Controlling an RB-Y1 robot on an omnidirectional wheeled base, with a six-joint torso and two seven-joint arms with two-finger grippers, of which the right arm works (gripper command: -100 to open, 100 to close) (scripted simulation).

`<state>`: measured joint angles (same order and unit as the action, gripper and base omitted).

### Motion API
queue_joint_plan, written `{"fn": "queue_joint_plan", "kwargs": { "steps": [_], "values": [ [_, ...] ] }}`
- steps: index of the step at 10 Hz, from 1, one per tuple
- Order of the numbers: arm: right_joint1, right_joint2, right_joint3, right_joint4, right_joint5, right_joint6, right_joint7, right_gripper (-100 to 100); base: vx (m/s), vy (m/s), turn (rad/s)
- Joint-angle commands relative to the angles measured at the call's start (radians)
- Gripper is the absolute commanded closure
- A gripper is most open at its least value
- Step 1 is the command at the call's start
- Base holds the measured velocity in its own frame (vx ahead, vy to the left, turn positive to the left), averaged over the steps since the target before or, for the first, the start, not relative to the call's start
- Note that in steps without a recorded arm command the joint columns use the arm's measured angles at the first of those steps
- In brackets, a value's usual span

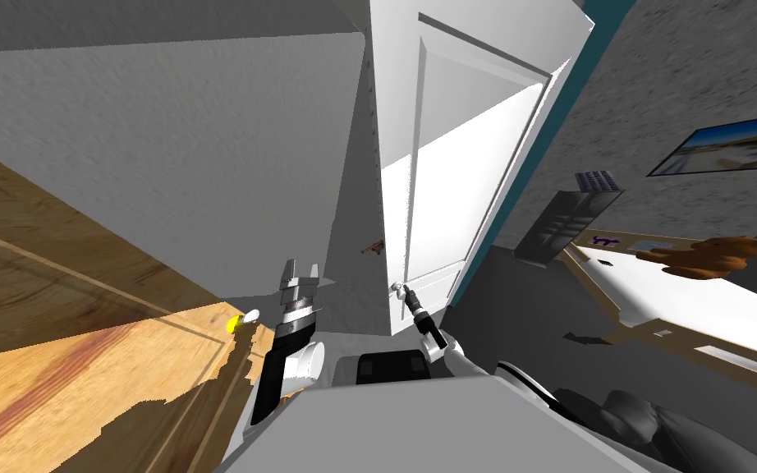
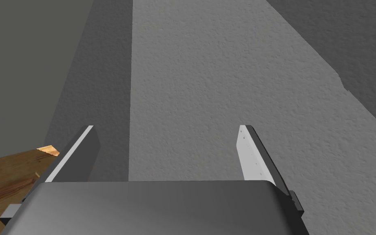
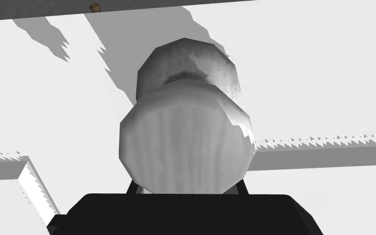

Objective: Push the door open

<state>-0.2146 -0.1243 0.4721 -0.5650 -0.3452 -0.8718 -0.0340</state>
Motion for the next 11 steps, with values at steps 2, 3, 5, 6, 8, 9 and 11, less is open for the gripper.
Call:
{"fn": "queue_joint_plan", "kwargs": {
  "steps": [2, 3, 5, 6, 8, 9, 11],
  "values": [
    [-0.008, 0.004, 0.009, -0.007, -0.024, -0.004, -0.074, 100, 0.046, 0.03, -0.028],
    [-0.008, 0.004, 0.009, -0.007, -0.024, -0.004, -0.079, 100, 0.037, 0.021, -0.021],
    [-0.011, 0.01, 0.021, -0.004, -0.053, -0.005, -0.143, 100, 0.056, 0.027, -0.049],
    [-0.011, 0.01, 0.021, -0.004, -0.053, -0.005, -0.162, 100, 0.051, 0.041, -0.024],
    [-0.013, 0.013, 0.027, -0.002, -0.067, -0.005, -0.203, 100, 0.042, 0.03, -0.026],
    [-0.013, 0.013, 0.027, -0.002, -0.067, -0.005, -0.203, 100, 0.018, -0.001, -0.002],
    [-0.015, 0.016, 0.034, -0.001, -0.081, -0.005, -0.245, 100, 0.016, 0.0, -0.013]
  ]
}}
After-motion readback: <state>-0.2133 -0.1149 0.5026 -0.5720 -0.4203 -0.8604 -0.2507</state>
